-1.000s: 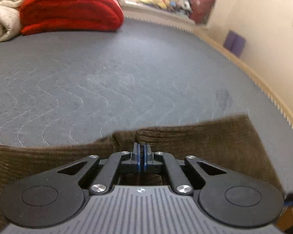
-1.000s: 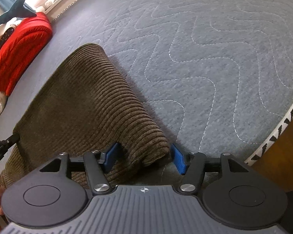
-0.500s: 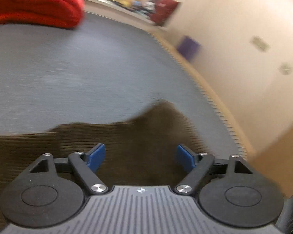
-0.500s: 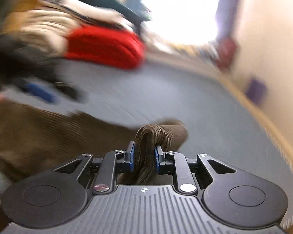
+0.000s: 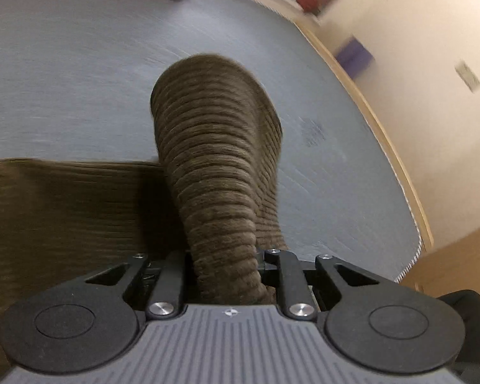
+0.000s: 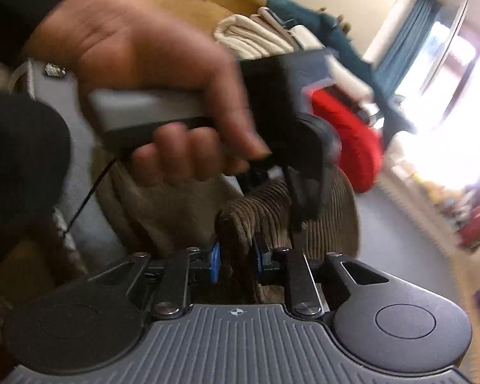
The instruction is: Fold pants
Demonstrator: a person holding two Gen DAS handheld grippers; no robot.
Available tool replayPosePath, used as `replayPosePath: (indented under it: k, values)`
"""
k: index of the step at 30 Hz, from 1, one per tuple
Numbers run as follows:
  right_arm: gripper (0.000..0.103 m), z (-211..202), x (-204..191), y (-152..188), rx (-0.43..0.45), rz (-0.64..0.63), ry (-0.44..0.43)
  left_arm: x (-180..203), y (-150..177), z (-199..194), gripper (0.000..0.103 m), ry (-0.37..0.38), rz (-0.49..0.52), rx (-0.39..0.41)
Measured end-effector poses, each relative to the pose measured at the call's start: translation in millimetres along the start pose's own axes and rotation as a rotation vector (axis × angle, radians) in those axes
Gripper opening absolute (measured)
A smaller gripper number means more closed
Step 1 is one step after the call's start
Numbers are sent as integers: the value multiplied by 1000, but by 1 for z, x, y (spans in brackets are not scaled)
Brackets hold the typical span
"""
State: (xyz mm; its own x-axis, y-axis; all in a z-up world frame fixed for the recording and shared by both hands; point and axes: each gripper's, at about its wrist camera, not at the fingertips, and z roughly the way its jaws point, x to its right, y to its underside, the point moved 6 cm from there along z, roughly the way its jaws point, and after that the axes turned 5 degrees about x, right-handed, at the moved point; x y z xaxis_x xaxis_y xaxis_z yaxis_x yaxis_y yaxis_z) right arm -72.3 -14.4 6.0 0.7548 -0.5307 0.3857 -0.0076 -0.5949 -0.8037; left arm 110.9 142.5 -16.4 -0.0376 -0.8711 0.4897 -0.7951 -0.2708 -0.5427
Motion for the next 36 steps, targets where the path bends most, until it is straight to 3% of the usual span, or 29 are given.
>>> replayPosePath:
  k: [2, 4, 6, 8, 11, 15, 16, 18, 20, 23, 28, 32, 36]
  values:
    - [31, -2, 9, -19, 53, 132, -77, -32, -4, -30, 19, -43, -42, 54]
    - [52, -5, 25, -40, 126, 327, -186, -67, -8, -61, 20, -91, -87, 96]
    - [67, -1, 41, -55, 173, 481, -229, -109, -8, -93, 26, -136, -160, 129]
    - [71, 12, 56, -59, 161, 601, -241, -154, -4, -119, 44, -198, -243, 150]
    - [72, 53, 81, -42, 26, 777, -176, -210, 5, -143, 55, -295, -364, 161]
    - [72, 116, 93, 16, -264, 980, -50, -242, 22, -145, 78, -272, -469, 158]
    - [72, 126, 91, 26, -304, 1000, -51, -249, 24, -143, 87, -284, -478, 174]
    - [72, 144, 84, 42, -377, 1038, -67, -260, 30, -140, 89, -297, -495, 204]
    - [72, 158, 80, 54, -418, 1070, -93, -261, 31, -120, 98, -293, -521, 222]
    - [72, 174, 76, 62, -436, 1070, -96, -274, 37, -106, 100, -250, -584, 221]
    - [72, 193, 62, 57, -427, 1113, -135, -280, 32, -75, 103, -214, -573, 175]
    - [71, 203, 56, 57, -420, 1122, -153, -272, 25, -61, 100, -251, -475, 153]
    - [43, 200, 63, 45, -407, 1097, -173, -255, 20, -61, 84, -268, -442, 177]
